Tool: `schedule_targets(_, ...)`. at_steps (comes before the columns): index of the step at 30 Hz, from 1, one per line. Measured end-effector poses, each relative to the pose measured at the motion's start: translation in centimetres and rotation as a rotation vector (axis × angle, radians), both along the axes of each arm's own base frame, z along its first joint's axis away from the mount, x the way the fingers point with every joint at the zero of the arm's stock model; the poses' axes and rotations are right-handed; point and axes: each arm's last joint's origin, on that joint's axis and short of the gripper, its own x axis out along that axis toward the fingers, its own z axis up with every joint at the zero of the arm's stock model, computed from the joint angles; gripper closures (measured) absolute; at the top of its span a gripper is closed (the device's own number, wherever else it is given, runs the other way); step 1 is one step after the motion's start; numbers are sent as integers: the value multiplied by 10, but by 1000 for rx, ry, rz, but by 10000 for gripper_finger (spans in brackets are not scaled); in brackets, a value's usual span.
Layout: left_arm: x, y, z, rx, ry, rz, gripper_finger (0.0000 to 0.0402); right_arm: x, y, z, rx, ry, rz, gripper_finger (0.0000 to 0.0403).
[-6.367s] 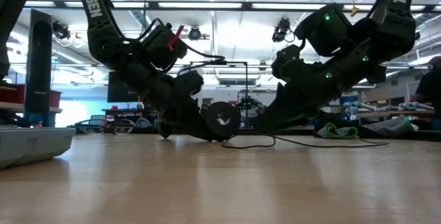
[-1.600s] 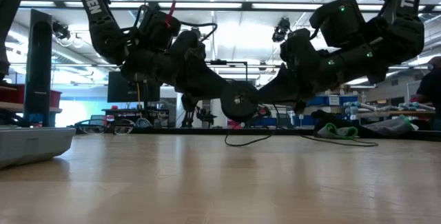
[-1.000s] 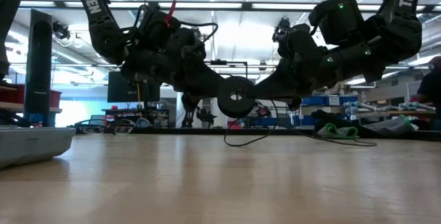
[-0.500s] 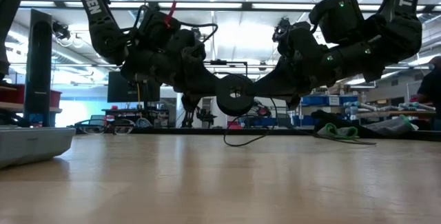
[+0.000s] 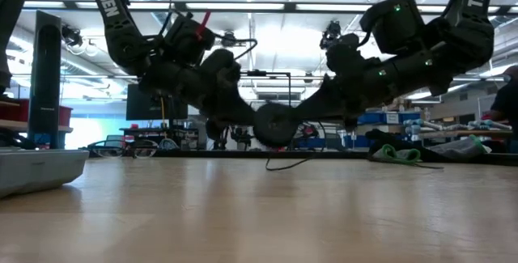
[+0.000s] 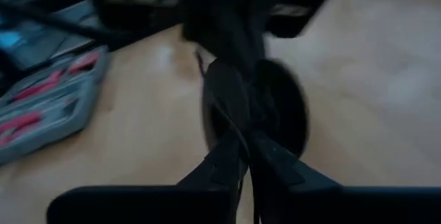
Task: Coil cords
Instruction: Coil the black wire onto the black spool
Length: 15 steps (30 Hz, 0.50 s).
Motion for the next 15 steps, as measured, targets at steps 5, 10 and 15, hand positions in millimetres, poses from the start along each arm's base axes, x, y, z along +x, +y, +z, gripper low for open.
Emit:
schedule_targets(5, -3, 1, -7, 2, 80, 49, 401, 0, -2, 0, 15, 0, -47, 343)
schedule_targets(10, -5, 3, -11, 21, 138, 116, 401, -1, -1, -1, 16, 10, -45, 311)
schedule_targets(15, -6, 3, -12, 30, 153, 137, 401, -1, -1, -2, 16, 18, -45, 289)
